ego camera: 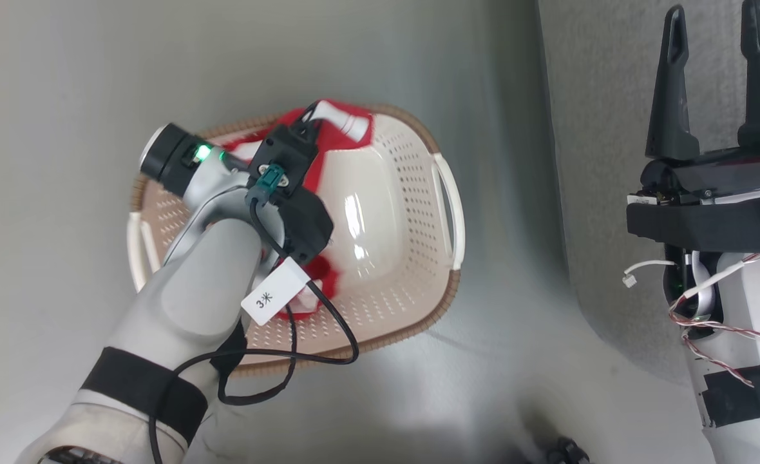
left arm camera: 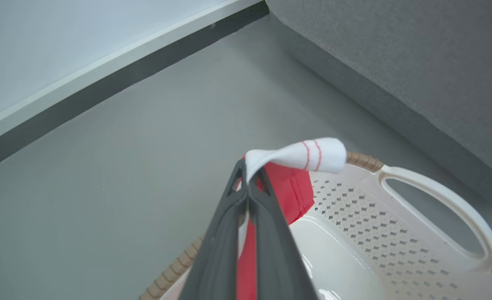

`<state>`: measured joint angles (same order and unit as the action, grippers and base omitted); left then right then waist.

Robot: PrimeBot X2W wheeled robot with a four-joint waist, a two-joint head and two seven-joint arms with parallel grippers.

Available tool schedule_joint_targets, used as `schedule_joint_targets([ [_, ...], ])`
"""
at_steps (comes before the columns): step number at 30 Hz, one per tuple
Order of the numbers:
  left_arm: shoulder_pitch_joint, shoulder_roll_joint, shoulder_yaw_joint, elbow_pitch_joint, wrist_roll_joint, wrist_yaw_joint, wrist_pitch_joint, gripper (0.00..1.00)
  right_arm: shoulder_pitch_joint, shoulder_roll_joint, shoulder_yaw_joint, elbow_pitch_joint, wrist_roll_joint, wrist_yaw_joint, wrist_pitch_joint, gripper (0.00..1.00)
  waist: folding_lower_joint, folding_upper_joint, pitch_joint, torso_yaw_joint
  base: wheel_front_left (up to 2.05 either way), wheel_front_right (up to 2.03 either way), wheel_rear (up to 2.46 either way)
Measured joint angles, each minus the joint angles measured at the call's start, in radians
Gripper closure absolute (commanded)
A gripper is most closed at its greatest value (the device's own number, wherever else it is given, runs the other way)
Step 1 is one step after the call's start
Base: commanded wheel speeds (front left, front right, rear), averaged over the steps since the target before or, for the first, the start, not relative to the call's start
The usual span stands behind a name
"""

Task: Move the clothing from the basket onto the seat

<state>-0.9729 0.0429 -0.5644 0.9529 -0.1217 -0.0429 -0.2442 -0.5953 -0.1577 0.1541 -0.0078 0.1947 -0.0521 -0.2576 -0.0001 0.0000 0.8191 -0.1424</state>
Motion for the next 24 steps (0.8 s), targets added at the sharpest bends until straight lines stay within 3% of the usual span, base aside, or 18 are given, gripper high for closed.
schedule_joint_targets([
  [10,0.0,-0.004,-0.007,-0.142,-0.102,-0.019,-0.006,1.0,0.001,-0.009,-0.007,0.112,0.008,0.033,0.0,0.0,-0.0001,-0.0001,-0.142,0.051,0.0,0.0,0.0],
  [24,-0.003,-0.006,0.024,-0.226,-0.193,-0.02,-0.006,1.0,0.011,-0.002,0.064,0.261,-0.003,0.098,0.001,0.0,-0.0002,-0.0001,-0.352,0.114,0.0,0.0,0.0],
])
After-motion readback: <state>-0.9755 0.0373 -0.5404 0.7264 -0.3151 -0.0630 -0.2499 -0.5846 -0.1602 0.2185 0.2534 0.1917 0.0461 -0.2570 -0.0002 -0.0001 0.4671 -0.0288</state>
